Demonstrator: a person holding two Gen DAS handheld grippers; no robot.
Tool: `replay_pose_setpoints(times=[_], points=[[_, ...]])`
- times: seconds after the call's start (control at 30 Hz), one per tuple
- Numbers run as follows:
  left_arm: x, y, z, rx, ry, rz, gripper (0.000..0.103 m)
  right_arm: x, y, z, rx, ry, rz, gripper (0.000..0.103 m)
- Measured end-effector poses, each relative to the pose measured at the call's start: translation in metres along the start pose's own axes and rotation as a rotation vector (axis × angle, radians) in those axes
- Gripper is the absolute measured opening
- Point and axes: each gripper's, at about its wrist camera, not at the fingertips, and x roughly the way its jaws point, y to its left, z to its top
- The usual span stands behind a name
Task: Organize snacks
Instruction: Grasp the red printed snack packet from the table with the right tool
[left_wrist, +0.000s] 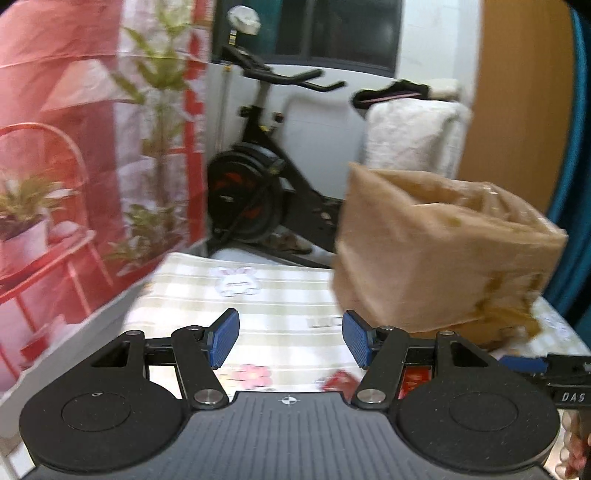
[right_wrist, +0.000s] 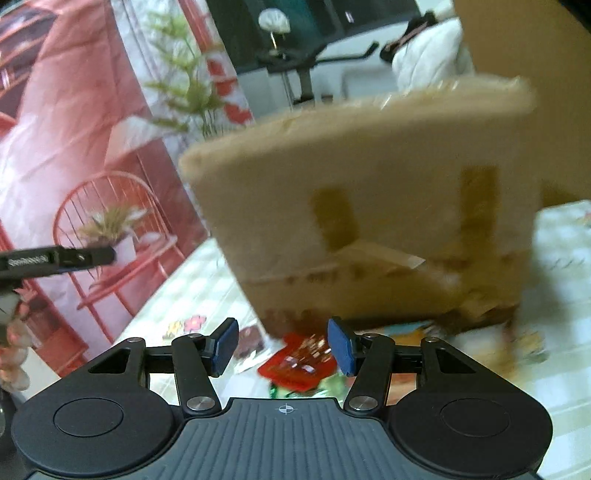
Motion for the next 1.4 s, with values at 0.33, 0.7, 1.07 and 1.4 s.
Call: replay_pose_setpoints(times=[0.33, 0.7, 1.07, 1.4], points=[[0.022, 0.025, -0.026, -0.084, 0.002, 0.022, 0.064, 0.091, 0.03, -0.015, 0.065, 0.101, -0.168, 0.057], [0.038, 0.02, -0.051, -0.121, 0.036, -0.014, 0.064, 0.129, 0.03, -0.025, 0.008, 0.153, -0.365, 0.074], [0.044, 0.014, -0.054, -0.125, 0.062, -0.037, 0.064, 0.122, 0.028, -0.041, -0.122, 0.144, -0.385, 0.059], [0.044, 0.0, -0.057, -0.112, 0.099, -0.062, 0.064, 0.08, 0.013, -0.045, -0.045, 0.103, -0.207, 0.042]])
